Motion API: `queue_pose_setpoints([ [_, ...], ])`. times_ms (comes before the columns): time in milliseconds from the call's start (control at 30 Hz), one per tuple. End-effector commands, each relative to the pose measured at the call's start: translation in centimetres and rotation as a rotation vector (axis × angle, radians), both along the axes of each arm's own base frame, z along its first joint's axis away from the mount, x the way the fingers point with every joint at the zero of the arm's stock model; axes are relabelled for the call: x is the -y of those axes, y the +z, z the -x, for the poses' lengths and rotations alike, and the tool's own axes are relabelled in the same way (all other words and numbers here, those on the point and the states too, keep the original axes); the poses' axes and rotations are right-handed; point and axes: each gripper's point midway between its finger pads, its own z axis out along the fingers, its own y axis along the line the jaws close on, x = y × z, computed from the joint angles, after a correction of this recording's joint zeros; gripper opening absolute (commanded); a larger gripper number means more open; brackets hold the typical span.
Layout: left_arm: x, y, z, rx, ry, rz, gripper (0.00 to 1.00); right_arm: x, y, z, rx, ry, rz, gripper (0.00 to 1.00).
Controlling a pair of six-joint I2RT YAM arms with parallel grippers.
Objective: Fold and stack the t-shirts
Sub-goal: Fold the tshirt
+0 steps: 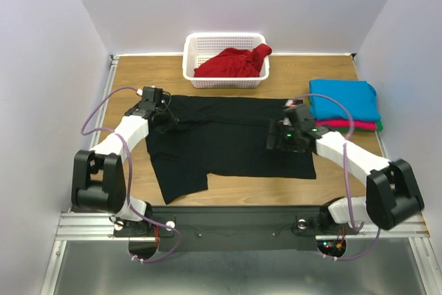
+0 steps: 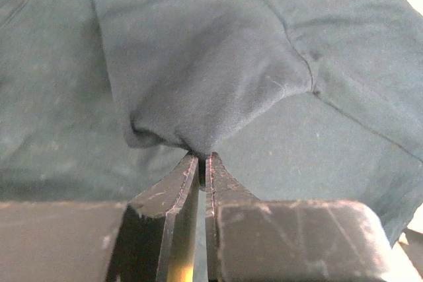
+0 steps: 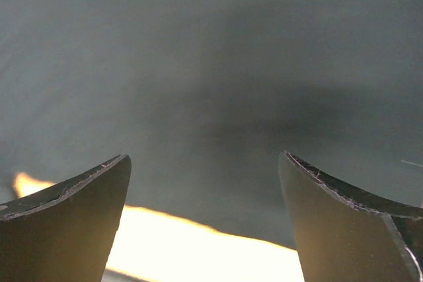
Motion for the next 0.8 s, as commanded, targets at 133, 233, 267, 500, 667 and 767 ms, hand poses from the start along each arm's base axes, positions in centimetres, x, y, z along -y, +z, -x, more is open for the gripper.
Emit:
queue_pose_setpoints([
  [133,-0.7,-0.3,-6.5,0.07,0.009,0.002,0.18,-15.6,4.7,-4.5,0.136,0.312,-0.185,0.99],
  [233,-1.0,-1.0,-8.4,0.06,0.001,0.009,0.18,-20.0,5.0,-6.0,0.155,0.398,-0.226,0.98],
  [267,-0.9,-1.2,-8.7,0.057,-0.008,0.01,0.18,-21.2,5.3,-6.4,0.171,0.423,-0.234,0.97],
  [500,-0.5,-1.7,-10.7,0.067,-0.049,0.044,0.18,-29.2,4.2,-8.7,0.157,0.489,-0.294,0.84],
  [667,-0.6,-2.4,-10.6,0.06,-0.056,0.056,0.18,-31.6,2.2,-10.2,0.144,0.444,-0.29,0.77],
  [767,-0.7,-2.6,-10.6,0.06,-0.058,0.066,0.18,-32.7,1.0,-10.8,0.14,0.408,-0.286,0.74],
])
